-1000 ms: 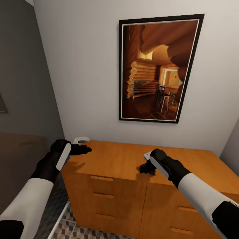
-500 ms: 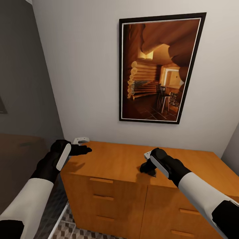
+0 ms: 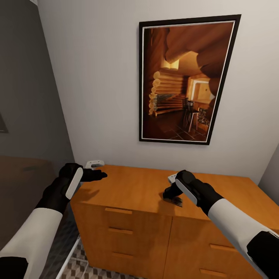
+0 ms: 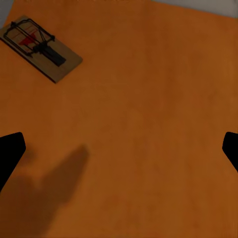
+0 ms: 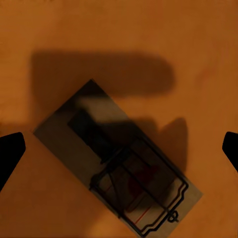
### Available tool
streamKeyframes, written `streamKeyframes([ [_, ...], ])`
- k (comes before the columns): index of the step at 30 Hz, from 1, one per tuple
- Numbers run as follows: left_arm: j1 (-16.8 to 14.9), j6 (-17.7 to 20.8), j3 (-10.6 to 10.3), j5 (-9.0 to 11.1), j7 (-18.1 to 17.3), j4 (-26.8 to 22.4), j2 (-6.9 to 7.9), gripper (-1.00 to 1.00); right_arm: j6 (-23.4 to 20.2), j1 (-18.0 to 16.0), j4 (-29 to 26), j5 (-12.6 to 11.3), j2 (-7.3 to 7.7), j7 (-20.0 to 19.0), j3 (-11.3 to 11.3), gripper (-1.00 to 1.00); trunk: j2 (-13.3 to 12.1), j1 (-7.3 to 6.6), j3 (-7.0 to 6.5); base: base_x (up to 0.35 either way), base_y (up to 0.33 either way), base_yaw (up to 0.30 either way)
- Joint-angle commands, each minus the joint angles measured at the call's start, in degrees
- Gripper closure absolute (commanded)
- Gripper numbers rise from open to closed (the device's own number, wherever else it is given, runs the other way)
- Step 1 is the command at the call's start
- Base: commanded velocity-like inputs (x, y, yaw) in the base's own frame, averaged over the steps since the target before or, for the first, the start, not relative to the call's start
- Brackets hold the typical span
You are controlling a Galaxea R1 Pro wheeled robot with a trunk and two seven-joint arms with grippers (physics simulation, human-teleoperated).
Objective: Take the four mousetraps from the cabinet in the bathroom and place them on the bathroom floor. Make sure all four end up on the same floor surface, and ensure that at least two of them are either under or directly next to the same bathroom sink.
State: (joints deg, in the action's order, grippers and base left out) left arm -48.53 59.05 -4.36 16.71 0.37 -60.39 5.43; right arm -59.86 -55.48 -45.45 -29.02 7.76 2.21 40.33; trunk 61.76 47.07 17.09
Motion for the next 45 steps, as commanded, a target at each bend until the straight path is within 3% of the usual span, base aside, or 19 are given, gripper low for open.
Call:
streamKeyframes([
  [1,-0.05,0.19,-0.12,0.12,0.06,-0.03,0.06,-1.00,-0.14,-0.09,-0.08,-0.30,0.06,0.14,0.24,-1.00,0.05,0.01,0.08,0.040,0.000,0.000],
  [22,-0.05,0.19,-0.12,0.13,-0.01,0.00,0.06,-1.00,-0.14,-0.15,1.78,-0.31,0.04,-1.01,0.36,-1.00,0.05,0.01,0.08,0.017,0.000,0.000],
  [32,-0.07,0.19,-0.12,0.24,-0.08,0.01,0.10,-1.00,-0.14,-0.15,4.79,-0.05,0.13,-4.49,0.44,-1.00,0.05,0.01,0.08,0.000,0.000,0.000],
  [45,-0.05,0.19,-0.12,0.25,-0.36,0.00,0.11,-1.00,-0.10,-0.15,7.32,5.28,0.12,-11.07,0.46,-1.00,0.05,0.01,0.08,0.000,0.000,0.000],
])
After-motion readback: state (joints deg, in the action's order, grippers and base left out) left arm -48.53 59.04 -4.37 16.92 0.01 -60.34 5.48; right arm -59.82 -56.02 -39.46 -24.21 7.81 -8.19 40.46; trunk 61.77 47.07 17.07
